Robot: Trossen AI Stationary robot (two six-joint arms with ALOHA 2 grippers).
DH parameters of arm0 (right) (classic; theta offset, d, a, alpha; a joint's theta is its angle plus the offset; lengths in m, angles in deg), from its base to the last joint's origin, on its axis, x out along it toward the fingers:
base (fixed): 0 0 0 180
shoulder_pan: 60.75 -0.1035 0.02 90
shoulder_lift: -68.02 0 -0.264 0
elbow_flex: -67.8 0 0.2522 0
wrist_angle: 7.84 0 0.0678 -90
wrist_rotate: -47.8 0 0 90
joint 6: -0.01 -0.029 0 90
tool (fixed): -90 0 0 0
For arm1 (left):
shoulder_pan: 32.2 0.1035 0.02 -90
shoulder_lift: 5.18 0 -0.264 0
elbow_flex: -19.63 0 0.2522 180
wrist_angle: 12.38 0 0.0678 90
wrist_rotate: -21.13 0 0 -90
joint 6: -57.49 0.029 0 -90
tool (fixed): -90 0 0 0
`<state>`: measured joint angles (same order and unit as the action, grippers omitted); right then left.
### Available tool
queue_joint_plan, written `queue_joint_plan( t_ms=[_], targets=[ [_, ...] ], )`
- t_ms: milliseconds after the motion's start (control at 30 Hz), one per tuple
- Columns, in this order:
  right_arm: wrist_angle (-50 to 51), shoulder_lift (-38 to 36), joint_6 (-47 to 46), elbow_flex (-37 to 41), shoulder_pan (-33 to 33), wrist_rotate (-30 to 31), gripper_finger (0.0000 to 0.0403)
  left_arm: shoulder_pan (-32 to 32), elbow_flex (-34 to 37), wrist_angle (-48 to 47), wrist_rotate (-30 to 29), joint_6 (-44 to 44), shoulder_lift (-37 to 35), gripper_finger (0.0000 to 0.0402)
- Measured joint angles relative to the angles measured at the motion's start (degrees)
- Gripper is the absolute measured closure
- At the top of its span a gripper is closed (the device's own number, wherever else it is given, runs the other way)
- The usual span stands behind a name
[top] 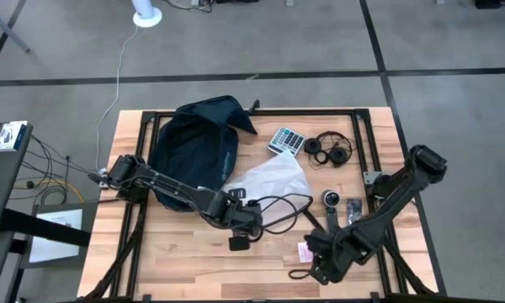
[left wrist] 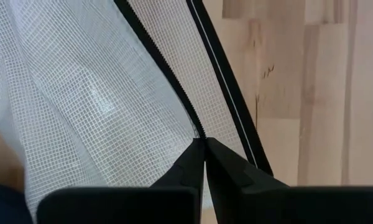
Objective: Unpack backpack
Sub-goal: Put the white game card into the white zip bag
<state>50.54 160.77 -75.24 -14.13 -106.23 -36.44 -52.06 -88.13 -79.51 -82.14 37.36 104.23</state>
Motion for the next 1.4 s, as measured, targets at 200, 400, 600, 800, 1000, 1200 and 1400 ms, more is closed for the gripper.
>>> queue_joint_plan(
  t_ms=[200, 400, 600, 800, 1000, 1200, 1400],
  targets=[
    [3.15, 0.22, 17.79, 0.0, 0.5, -2.81, 0.0202, 0.37, 0.0, 3.36, -0.01, -4.74, -0.01, 0.0402],
    [7.33, 0.35, 28.9, 0.0, 2.19, -0.83, 0.0127, 0.37, 0.0, 3.8, -0.01, -8.49, -0.01, 0.0402],
    [8.15, 0.35, 31.59, 0.02, 4.11, 0.43, 0.0061, 0.39, 0.0, 3.8, -0.62, -11.3, -0.03, 0.0402],
    [8.2, 0.35, 30.44, 0.02, 5.93, -0.24, 0.0007, 0.5, 0.0, 3.89, -0.98, -12.81, -0.03, 0.0402],
    [7.15, 0.35, 31.4, 0.02, 5.83, 0.25, 0.0005, 0.5, 0.0, 3.93, -1.12, -13.81, -0.03, 0.0402],
    [0.74, 2.69, 32.41, 2.73, 5.4, 0.17, 0.0003, 0.58, 0.01, 4.04, -1.1, -14.03, -0.03, 0.0402],
    [-0.79, 8.14, 33.15, 3.15, 4.96, -1.1, 0.0003, 0.63, 0.02, 4.04, -1.08, -14.2, -0.03, 0.0402]
  ],
)
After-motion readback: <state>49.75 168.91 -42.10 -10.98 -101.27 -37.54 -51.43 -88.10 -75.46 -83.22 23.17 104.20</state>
